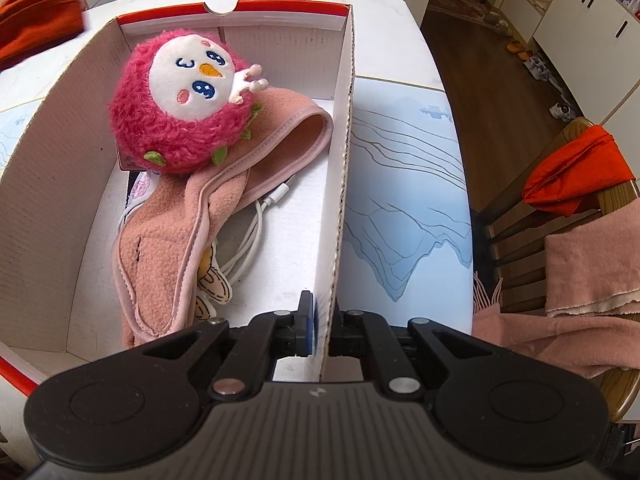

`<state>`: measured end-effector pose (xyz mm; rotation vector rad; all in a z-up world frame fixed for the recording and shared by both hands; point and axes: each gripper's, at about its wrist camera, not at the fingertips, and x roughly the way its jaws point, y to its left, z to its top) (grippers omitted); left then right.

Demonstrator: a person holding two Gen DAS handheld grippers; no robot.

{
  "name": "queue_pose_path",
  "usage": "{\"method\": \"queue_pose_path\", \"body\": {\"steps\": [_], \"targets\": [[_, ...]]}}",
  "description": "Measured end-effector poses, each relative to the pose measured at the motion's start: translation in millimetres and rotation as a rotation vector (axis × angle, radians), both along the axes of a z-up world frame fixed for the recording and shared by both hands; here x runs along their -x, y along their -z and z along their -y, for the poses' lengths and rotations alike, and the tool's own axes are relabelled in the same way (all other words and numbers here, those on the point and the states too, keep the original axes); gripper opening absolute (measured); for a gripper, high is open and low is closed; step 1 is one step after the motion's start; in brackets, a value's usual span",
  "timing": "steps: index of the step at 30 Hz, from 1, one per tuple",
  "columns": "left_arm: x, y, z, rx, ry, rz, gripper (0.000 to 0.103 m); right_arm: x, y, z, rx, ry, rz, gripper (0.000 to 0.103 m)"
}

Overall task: Organize objects
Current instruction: 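Carry the red cloth with the left gripper into the box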

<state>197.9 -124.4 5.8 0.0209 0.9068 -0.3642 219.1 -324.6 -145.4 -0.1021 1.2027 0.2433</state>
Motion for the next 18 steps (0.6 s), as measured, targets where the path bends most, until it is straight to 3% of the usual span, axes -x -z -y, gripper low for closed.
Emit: {"method": "queue_pose_path", "body": {"steps": [8, 18], "targets": [[-12.6, 32.7, 39.2, -0.069, 0.054, -0.057, 0.036, 1.0, -0.6, -1.6, -0.008, -0.01, 0.004, 0.005], [-25.6, 82.8, 54.6, -0.184, 0.07, -0.174, 0.037, 3.6, 0.2, -1.9, -0.011, -0.023, 0.009, 0.005]]}}
